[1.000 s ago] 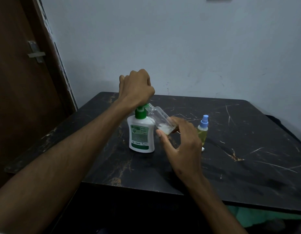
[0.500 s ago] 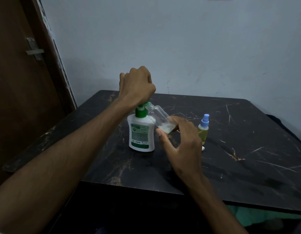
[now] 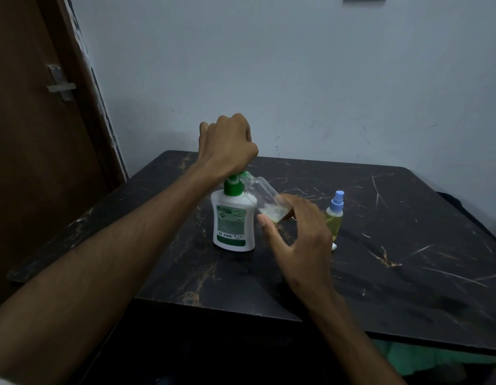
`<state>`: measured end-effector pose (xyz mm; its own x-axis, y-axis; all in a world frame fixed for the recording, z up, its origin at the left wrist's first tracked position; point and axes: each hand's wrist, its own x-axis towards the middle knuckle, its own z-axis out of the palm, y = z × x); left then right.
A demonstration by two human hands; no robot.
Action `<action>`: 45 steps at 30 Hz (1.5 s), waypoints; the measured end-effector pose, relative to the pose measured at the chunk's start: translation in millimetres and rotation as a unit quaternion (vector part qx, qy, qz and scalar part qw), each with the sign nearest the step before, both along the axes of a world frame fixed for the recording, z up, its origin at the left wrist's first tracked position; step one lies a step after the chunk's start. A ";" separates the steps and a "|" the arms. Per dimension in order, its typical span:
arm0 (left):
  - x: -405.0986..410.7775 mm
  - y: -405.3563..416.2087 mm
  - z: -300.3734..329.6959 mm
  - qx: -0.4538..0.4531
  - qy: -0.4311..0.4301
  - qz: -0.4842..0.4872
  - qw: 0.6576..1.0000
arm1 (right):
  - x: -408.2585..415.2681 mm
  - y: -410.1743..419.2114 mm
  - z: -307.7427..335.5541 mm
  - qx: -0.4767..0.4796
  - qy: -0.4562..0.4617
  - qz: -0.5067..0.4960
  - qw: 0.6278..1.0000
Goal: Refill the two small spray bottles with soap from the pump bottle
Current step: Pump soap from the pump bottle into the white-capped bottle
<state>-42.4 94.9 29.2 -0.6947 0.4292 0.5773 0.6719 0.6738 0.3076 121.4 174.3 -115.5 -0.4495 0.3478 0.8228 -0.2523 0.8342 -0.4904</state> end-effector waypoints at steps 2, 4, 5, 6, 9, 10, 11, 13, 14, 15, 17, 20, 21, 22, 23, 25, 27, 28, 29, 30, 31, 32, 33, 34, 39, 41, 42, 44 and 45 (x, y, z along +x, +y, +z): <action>1.3 -0.5 3.3 0.003 -0.002 -0.001 1.000 | 0.6 0.0 -0.2 -0.002 0.003 0.002 1.000; 1.8 -0.6 3.0 0.006 -0.003 -0.002 1.000 | 0.1 -0.1 -0.3 -0.001 0.006 0.002 1.000; 1.9 -0.5 1.4 0.008 -0.005 -0.003 1.000 | -0.1 -0.4 -0.1 0.000 0.005 0.001 1.000; 2.0 -0.5 -0.3 0.009 -0.005 -0.004 1.000 | -0.3 -0.3 -0.1 0.001 0.004 0.000 1.000; 1.3 -0.8 -1.4 0.007 -0.001 -0.003 1.000 | -0.4 -0.1 -0.2 0.002 0.001 0.000 1.000; 1.5 -0.6 0.0 0.005 0.001 -0.002 1.000 | -0.2 0.2 -0.3 0.002 0.001 0.000 1.000; 1.8 -0.4 1.4 0.003 0.002 -0.002 1.000 | 0.1 0.3 -0.2 0.001 0.001 0.001 1.000; 2.3 -0.1 3.2 0.000 0.006 0.000 1.000 | 0.0 0.2 -0.1 -0.002 0.003 0.002 1.000; 1.9 0.0 3.0 0.001 0.006 -0.001 1.000 | -0.1 0.1 -0.1 -0.003 0.004 0.003 1.000; 1.4 0.0 2.1 0.002 0.002 -0.003 1.000 | 0.1 -0.1 0.0 -0.003 0.003 0.003 1.000; 0.8 -0.4 -0.4 0.005 -0.005 -0.004 1.000 | 0.3 -0.4 0.1 0.000 0.003 0.000 1.000; 1.3 -0.8 -0.6 0.004 -0.006 -0.002 1.000 | 0.0 0.1 -0.4 -0.001 0.003 -0.002 1.000; 2.0 -0.7 0.6 0.002 -0.004 -0.002 1.000 | 0.0 0.2 -0.4 -0.002 0.003 -0.002 1.000; 2.5 -0.6 2.0 0.001 -0.002 -0.001 1.000 | -0.3 0.4 -0.6 -0.003 0.003 -0.002 1.000; 3.0 -0.7 3.4 0.001 0.000 0.001 1.000 | -0.3 0.4 -0.8 -0.004 0.004 -0.002 1.000; 2.9 -0.9 4.2 0.001 0.000 0.000 1.000 | -0.2 0.2 -0.5 -0.005 0.006 -0.003 1.000; 2.8 -1.6 1.8 0.008 -0.008 -0.005 1.000 | -0.5 -0.2 -0.1 -0.004 0.007 -0.005 1.000; 2.8 -2.2 0.2 0.011 -0.011 -0.006 1.000 | -0.7 -0.3 -0.2 -0.003 0.007 -0.005 1.000; 3.0 -2.5 -0.5 0.013 -0.013 -0.006 1.000 | -0.9 -0.2 -0.2 -0.003 0.007 -0.004 1.000; 3.0 -2.3 -0.6 0.012 -0.013 -0.005 1.000 | -0.9 0.1 -0.3 -0.003 0.005 -0.004 1.000; 3.2 -2.0 -0.1 0.011 -0.011 -0.005 1.000 | -0.4 0.3 -0.4 -0.004 0.003 -0.004 1.000; 3.6 -1.6 1.2 0.009 -0.008 -0.005 1.000 | -0.3 0.5 -0.3 -0.004 0.003 -0.004 1.000; 4.3 -1.4 2.4 0.007 -0.006 -0.005 1.000 | 0.1 0.4 -0.3 -0.005 0.004 -0.004 1.000; 4.3 -1.3 3.3 0.007 -0.003 -0.006 1.000 | 0.3 0.3 -0.2 -0.006 0.006 -0.003 1.000; 2.1 -2.5 -1.0 0.020 -0.011 -0.002 1.000 | -0.2 -0.9 0.6 -0.001 0.011 -0.004 1.000; 2.8 -2.5 -0.8 0.016 -0.009 0.000 1.000 | 0.2 -0.7 0.6 -0.002 0.008 -0.006 1.000; 3.4 -2.4 0.4 0.011 -0.008 0.000 1.000 | 0.3 -0.6 0.6 -0.003 0.007 -0.006 1.000; 3.8 -2.5 3.5 0.008 -0.007 0.001 1.000 | 0.8 -0.4 0.3 -0.005 0.007 -0.005 1.000; 3.2 -2.5 4.6 0.009 -0.006 0.003 1.000 | 0.9 -0.1 0.1 -0.007 0.008 -0.004 1.000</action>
